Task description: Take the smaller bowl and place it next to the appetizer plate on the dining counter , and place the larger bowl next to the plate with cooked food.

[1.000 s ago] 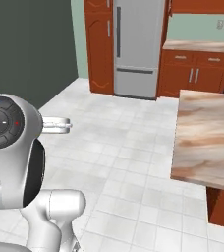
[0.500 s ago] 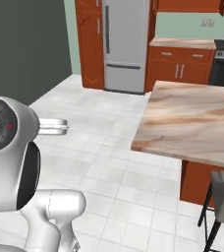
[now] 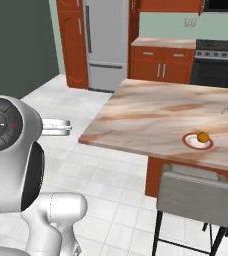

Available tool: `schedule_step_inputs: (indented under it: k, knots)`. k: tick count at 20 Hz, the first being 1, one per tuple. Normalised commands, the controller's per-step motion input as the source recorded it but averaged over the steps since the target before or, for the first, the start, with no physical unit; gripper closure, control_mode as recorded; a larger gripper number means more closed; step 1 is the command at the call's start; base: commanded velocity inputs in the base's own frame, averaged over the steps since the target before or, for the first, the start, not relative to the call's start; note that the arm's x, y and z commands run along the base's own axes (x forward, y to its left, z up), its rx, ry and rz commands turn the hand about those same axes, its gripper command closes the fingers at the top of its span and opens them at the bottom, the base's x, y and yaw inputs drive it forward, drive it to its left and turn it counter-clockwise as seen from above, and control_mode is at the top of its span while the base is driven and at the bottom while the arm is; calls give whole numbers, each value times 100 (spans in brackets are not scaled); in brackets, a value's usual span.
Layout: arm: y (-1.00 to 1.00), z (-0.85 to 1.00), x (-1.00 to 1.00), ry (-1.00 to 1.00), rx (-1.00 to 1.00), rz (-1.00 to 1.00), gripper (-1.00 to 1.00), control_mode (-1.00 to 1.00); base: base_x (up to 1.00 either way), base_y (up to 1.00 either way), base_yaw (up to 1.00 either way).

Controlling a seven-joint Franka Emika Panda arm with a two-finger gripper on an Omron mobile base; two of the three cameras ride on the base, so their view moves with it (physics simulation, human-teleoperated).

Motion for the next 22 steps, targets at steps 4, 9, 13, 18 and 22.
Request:
schedule_step_inputs:
  k: [4,9,13,18,22]
  knots:
    - [0,0,0,0,0,0,100,100,9,-100,0]
    - [0,0,0,0,0,0,100,100,21,-100,0]
    - [0,0,0,0,0,0,100,100,28,-100,0]
    - [0,0,0,0,0,0,100,100,35,-75,0]
    - [0,0,0,0,0,0,100,100,63,-21,-1]
